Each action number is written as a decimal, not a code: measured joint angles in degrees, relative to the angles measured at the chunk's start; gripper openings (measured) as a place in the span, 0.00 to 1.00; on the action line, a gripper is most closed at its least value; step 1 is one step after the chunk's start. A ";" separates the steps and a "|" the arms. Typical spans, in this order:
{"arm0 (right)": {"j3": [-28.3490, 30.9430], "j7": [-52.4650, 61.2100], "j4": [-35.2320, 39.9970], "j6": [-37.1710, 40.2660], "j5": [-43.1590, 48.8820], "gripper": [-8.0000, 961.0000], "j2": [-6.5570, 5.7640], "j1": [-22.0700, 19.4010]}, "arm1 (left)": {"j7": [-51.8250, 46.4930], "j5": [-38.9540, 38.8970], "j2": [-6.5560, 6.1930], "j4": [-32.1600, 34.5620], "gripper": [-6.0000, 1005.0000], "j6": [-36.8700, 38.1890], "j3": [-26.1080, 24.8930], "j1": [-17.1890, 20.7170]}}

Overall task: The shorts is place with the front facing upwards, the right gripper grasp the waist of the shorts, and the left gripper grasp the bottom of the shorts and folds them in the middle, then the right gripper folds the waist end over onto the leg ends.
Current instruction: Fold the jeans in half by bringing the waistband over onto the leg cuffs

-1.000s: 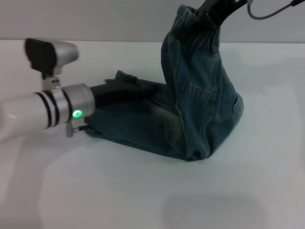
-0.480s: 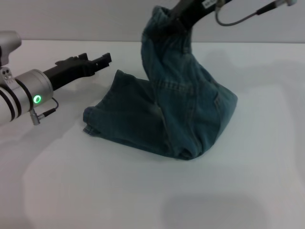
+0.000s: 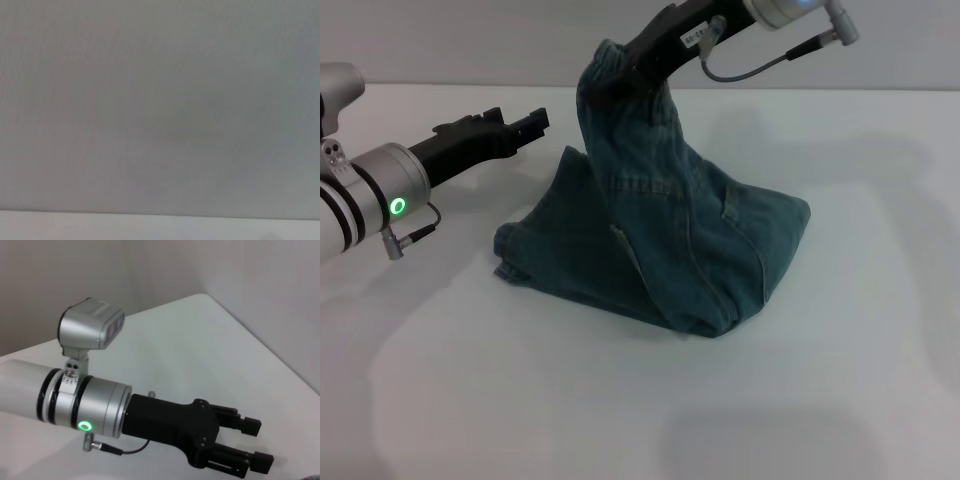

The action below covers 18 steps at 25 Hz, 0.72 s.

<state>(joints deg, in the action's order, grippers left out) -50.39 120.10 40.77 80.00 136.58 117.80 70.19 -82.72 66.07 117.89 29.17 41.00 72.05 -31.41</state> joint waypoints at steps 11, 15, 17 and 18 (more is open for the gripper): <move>-0.98 -1.53 -1.75 -5.60 -1.49 0.44 0.59 0.50 | 0.38 -0.80 0.22 -0.22 0.63 -0.07 -2.02 0.03; -3.50 -1.66 -2.57 -7.08 -1.76 0.46 0.84 1.02 | 0.97 -0.80 0.34 -0.26 0.63 -0.06 -2.00 -0.13; -5.42 -1.69 -3.57 -7.48 -1.73 0.46 0.87 1.56 | 0.98 -0.80 0.39 -0.31 0.64 -0.05 -2.00 -0.17; -6.55 -1.69 -4.22 -7.60 -1.64 0.46 0.88 1.91 | 0.99 -0.79 0.42 -0.37 0.64 -0.01 -2.00 -0.19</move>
<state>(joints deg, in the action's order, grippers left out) -56.94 118.41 36.55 72.40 134.94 118.68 72.10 -81.74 65.28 118.32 28.80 40.99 70.05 -31.60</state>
